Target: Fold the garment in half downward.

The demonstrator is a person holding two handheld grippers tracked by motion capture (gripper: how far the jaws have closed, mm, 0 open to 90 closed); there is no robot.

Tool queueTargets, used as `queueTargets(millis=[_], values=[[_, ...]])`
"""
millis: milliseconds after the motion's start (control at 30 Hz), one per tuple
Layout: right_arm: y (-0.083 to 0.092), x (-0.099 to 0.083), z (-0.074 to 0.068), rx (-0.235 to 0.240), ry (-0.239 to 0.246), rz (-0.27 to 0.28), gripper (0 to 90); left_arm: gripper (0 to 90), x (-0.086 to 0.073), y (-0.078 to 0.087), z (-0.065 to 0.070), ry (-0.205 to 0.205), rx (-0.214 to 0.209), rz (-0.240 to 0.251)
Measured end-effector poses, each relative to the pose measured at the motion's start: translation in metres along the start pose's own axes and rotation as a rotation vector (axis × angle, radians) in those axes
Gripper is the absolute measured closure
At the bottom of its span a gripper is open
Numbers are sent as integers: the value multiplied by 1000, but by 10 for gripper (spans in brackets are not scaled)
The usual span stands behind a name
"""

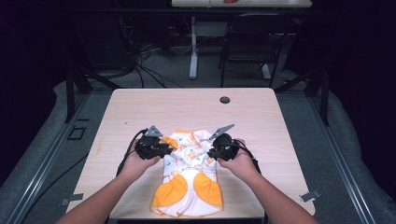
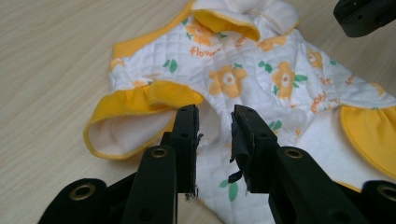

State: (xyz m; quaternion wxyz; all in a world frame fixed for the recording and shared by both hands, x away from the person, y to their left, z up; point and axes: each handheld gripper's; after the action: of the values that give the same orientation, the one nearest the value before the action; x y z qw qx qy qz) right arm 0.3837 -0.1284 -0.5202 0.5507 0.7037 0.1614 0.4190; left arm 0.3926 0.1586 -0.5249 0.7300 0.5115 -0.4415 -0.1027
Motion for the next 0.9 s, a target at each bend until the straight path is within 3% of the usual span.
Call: queueTargets(millis=[500,900], values=[[-9,23,20,-22,-15,-25,798,707,24,-14,-10,-37,44,-22],[-20,40,35,-43,-41,-38,784,700,39,-25,-24,6,64,-27]])
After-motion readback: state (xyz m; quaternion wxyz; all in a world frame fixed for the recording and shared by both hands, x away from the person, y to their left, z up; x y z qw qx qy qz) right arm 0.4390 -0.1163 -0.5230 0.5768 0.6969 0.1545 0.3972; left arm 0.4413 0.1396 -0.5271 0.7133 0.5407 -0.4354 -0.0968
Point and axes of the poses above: each handheld gripper's, and its own axes: y roughly backward along the jaws, x roughly out of its top, z roughly to its right, and after that the axes turned 12 degrees about -z, right-handed
